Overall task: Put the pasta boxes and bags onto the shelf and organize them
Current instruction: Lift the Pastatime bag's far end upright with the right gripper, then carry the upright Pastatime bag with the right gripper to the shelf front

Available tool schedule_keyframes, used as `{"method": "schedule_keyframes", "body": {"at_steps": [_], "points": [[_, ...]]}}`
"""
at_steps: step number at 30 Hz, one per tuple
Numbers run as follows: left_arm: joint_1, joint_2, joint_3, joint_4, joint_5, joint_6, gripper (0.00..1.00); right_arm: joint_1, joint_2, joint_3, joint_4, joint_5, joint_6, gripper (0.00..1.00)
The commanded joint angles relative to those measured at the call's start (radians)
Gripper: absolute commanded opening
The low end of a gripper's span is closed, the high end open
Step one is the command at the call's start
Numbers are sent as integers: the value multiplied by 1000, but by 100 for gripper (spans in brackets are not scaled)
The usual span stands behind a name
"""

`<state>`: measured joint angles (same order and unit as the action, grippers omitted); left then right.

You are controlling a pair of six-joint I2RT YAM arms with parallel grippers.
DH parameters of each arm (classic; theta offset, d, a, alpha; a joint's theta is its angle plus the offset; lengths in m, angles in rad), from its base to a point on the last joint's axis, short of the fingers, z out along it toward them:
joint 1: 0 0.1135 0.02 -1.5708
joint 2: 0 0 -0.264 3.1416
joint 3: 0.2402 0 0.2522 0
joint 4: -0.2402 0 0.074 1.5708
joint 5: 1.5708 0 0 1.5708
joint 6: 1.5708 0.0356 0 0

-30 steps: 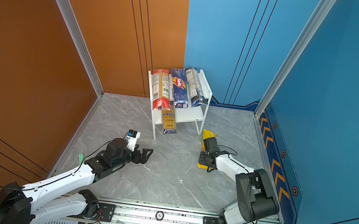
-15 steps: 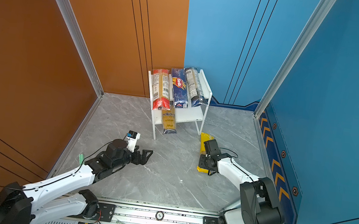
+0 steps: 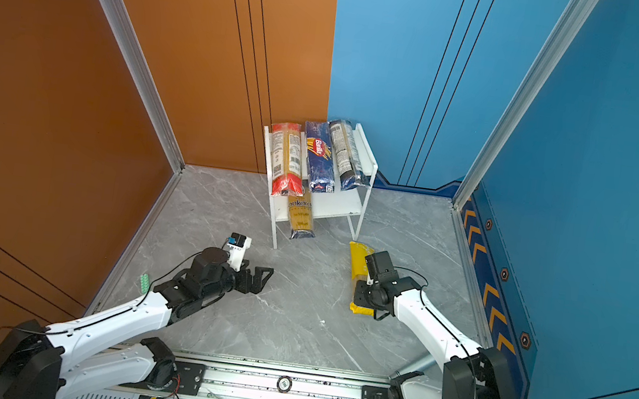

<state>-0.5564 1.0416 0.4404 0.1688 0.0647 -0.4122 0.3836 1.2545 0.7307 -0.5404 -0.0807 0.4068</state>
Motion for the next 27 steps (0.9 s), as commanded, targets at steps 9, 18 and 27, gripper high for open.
{"method": "schedule_keyframes", "body": {"at_steps": [9,18,27], "points": [[11,0,-9,15,25,-13,98,11,-123,106,-54,-21,-31,0],[11,-12,-11,14,31,-16,98,26,-197,147,-118,-26,-42,0],[11,-22,-21,15,25,-29,98,55,-252,175,-139,-44,-64,0]]}}
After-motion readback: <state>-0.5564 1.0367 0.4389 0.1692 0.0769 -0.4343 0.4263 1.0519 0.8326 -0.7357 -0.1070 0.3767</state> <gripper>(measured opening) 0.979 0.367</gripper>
